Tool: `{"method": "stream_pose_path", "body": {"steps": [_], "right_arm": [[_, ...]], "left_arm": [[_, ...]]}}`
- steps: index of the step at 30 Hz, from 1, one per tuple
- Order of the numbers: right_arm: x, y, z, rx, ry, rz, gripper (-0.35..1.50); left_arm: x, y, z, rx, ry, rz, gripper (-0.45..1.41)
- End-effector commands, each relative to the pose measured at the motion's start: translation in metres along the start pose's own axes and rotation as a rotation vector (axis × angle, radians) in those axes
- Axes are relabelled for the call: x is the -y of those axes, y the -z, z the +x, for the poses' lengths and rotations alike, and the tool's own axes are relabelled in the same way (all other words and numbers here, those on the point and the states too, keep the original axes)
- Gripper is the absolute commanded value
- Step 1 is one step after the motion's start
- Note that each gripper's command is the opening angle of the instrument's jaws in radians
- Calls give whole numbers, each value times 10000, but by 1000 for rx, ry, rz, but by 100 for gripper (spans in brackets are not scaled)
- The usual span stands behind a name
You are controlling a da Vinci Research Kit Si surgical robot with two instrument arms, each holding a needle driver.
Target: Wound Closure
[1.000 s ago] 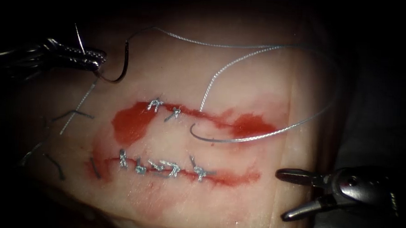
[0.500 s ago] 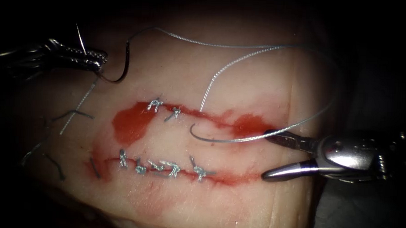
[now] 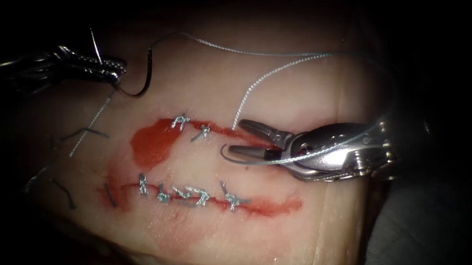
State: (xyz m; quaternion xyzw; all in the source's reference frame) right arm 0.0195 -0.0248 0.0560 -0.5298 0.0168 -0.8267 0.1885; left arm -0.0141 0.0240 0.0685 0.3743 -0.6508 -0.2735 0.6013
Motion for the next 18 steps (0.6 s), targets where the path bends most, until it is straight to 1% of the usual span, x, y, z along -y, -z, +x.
{"method": "stream_pose_path", "body": {"steps": [1, 2, 4, 5, 11, 14, 18], "right_arm": [[-3, -18, 5, 1, 12, 6, 12], [-3, -21, 7, 1, 14, 11, 7], [-4, -25, 8, 0, 22, 14, 7], [-5, -25, 8, 0, 22, 15, 4], [-6, -25, 5, -8, 42, 16, 9], [-7, -28, 6, -15, 50, 20, 2], [-10, -27, 6, -15, 52, 12, 2]], "left_arm": [[-6, -4, 1, 0, -1, 0, -45], [-6, -4, 1, 0, -1, 0, -45], [-6, -4, 1, 0, -1, 0, -45], [-6, -4, 1, 0, -1, 0, -45], [-6, -4, 1, 1, 5, 0, -45], [-6, -5, 1, 1, 5, 0, -45], [-6, -4, 1, 1, 5, 0, -45]]}}
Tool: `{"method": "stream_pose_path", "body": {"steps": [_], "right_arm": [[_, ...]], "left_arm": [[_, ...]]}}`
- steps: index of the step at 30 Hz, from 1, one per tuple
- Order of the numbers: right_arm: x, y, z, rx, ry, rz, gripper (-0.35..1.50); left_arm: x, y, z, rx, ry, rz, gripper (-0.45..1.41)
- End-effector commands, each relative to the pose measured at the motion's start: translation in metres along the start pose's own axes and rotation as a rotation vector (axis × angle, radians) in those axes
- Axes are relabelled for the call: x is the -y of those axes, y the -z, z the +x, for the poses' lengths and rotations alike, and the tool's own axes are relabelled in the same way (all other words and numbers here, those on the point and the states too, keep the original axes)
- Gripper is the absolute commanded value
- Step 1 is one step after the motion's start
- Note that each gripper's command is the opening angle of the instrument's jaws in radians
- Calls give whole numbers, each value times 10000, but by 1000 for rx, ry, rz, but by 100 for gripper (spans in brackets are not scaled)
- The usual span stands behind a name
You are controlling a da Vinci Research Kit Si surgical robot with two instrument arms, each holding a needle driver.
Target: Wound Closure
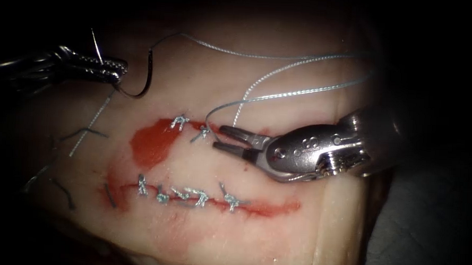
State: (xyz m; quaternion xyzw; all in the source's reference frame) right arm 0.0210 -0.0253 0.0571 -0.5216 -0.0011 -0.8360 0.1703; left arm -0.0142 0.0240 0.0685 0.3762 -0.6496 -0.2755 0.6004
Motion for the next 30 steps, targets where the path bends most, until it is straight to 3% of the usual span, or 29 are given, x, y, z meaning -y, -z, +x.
{"method": "stream_pose_path", "body": {"steps": [1, 5, 12, 20, 30], "right_arm": [[-5, -10, 0, -1, 0, -10, -6], [-6, -11, -1, -24, 8, -92, -35], [5, 4, -14, -9, -125, -122, -35], [64, 73, -27, 22, -206, 17, -35], [154, 171, 10, 10, -95, 213, -35]], "left_arm": [[-6, -4, 1, 0, -1, 0, -45], [-6, -4, 1, 0, 4, 0, -45], [-5, -4, 2, 0, 5, 0, -45], [-6, -4, 3, -9, 2, -3, -45], [-11, -10, 12, -18, 8, -13, -45]]}}
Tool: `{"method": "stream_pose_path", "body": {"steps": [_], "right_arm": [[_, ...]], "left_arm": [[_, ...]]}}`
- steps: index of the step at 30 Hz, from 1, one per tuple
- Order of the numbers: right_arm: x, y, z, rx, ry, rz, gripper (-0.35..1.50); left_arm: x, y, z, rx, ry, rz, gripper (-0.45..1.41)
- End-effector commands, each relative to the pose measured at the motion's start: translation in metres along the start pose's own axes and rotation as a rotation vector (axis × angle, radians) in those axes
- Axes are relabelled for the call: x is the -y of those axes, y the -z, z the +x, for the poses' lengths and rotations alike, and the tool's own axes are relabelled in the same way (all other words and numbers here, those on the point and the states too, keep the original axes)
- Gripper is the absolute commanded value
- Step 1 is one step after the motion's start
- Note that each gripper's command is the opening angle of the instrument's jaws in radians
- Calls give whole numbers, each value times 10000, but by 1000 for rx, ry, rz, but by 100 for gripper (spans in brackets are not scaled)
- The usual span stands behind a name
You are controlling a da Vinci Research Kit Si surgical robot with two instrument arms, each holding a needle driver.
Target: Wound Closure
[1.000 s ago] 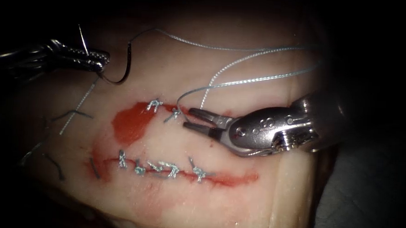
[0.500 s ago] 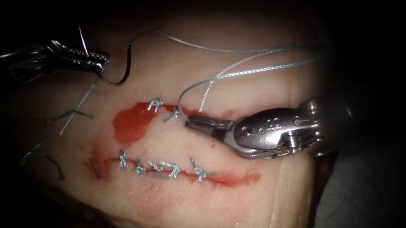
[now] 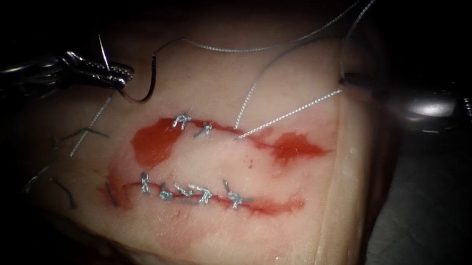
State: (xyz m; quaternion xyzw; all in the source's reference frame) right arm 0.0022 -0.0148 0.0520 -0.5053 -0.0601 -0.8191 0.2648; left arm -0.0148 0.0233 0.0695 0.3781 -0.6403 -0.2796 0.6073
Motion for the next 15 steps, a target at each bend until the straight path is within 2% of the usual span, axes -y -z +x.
{"method": "stream_pose_path", "body": {"steps": [1, 6, 15], "right_arm": [[21, 7, 10, 6, 25, 23, -35], [59, 40, 15, 7, 46, 88, -35], [98, 79, 10, -73, 160, 168, -35]], "left_arm": [[-6, -5, 1, 0, -3, 0, -45], [-6, -5, 1, -1, -3, 3, -45], [-5, -5, 2, -1, 3, 2, -45]]}}
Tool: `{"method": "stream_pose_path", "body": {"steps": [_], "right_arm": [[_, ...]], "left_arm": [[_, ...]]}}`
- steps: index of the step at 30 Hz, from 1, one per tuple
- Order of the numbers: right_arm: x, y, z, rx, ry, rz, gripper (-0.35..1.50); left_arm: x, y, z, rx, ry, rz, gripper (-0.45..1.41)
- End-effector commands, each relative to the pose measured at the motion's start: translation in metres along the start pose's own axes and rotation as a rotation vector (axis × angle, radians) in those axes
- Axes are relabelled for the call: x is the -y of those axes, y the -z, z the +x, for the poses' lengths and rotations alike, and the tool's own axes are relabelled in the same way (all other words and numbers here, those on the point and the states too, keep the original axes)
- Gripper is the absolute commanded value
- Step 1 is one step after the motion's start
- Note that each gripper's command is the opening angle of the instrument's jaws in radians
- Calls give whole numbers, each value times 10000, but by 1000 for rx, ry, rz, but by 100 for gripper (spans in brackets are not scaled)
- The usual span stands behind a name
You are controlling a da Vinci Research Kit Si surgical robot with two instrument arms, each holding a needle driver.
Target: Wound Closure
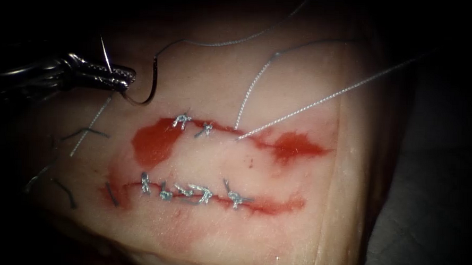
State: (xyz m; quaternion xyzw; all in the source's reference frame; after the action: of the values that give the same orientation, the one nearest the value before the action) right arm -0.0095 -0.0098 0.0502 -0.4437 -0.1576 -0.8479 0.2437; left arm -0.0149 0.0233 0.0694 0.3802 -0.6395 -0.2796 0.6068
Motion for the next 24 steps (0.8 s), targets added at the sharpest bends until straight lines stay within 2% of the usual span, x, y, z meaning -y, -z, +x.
{"method": "stream_pose_path", "body": {"steps": [1, 3, 5, 7, 9, 12, 17, 18, 19, 20, 22, 24], "right_arm": [[3, -2, 4, -1, 8, 5, -35], [14, 5, 6, 17, 28, 3, -35], [19, 5, 4, 60, 67, -63, -35], [17, 3, -1, 54, 88, -102, -35], [5, -3, -8, 41, 102, -140, -35], [-16, -15, -19, 93, 75, -201, -35], [-53, -34, -38, 129, 7, -206, -33], [-61, -38, -42, 144, 5, -203, 16], [-71, -43, -48, 170, 2, -207, 83], [-78, -47, -52, 191, -23, -217, 110], [-96, -53, -60, 255, -42, -230, 118], [-109, -55, -67, 314, -59, -258, 110]], "left_arm": [[-6, -4, 1, 1, 0, 0, -45], [-6, -4, 1, 1, -1, 0, -45], [-6, -4, 1, 1, -1, 0, -45], [-6, -5, 1, 1, -1, -1, -45], [-6, -5, 1, 1, -1, -1, -45], [-6, -5, 1, 1, -1, -1, -45], [-6, -5, 2, 1, -1, -1, -45], [-6, -5, 2, 1, -1, -1, -45], [-6, -5, 2, 1, -1, -1, -45], [-6, -5, 2, 1, -1, -1, -45], [-6, -5, 2, 1, -1, -1, -45], [-6, -5, 2, 1, -2, -1, -45]]}}
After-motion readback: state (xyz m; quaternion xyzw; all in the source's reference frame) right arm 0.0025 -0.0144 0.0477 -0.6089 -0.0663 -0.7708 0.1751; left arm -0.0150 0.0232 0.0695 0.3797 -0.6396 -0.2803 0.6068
